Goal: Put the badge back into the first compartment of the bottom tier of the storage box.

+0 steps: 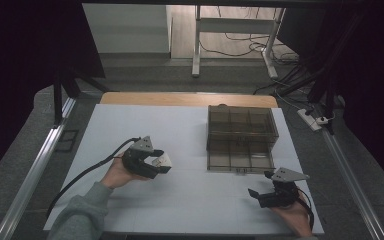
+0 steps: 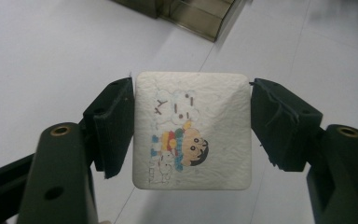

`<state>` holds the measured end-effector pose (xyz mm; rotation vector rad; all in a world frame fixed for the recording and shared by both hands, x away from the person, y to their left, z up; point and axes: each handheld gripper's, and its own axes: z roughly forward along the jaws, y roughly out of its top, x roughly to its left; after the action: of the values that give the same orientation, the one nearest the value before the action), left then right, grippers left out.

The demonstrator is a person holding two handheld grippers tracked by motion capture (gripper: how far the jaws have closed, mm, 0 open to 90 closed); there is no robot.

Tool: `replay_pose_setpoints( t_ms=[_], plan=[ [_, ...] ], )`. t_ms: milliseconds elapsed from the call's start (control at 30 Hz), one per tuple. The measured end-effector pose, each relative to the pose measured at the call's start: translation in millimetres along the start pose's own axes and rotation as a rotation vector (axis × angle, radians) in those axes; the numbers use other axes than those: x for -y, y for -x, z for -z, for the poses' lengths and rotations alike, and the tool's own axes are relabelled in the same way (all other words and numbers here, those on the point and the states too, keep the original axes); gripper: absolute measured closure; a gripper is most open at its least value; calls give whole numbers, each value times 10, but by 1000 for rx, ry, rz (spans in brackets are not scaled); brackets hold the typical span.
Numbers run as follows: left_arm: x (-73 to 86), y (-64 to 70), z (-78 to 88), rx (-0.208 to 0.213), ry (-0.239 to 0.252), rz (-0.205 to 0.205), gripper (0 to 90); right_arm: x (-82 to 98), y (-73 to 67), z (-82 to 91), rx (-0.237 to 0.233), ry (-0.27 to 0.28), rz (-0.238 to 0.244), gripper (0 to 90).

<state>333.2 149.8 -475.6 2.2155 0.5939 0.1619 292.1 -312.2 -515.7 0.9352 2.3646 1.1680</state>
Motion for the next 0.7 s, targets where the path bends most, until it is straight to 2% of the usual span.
replay_pose_setpoints(
  t_ms=[700],
  plan=[
    [-247, 91, -173, 28, 8, -46, 328, 4, 2, -6, -2, -2, -1, 80]
  ],
)
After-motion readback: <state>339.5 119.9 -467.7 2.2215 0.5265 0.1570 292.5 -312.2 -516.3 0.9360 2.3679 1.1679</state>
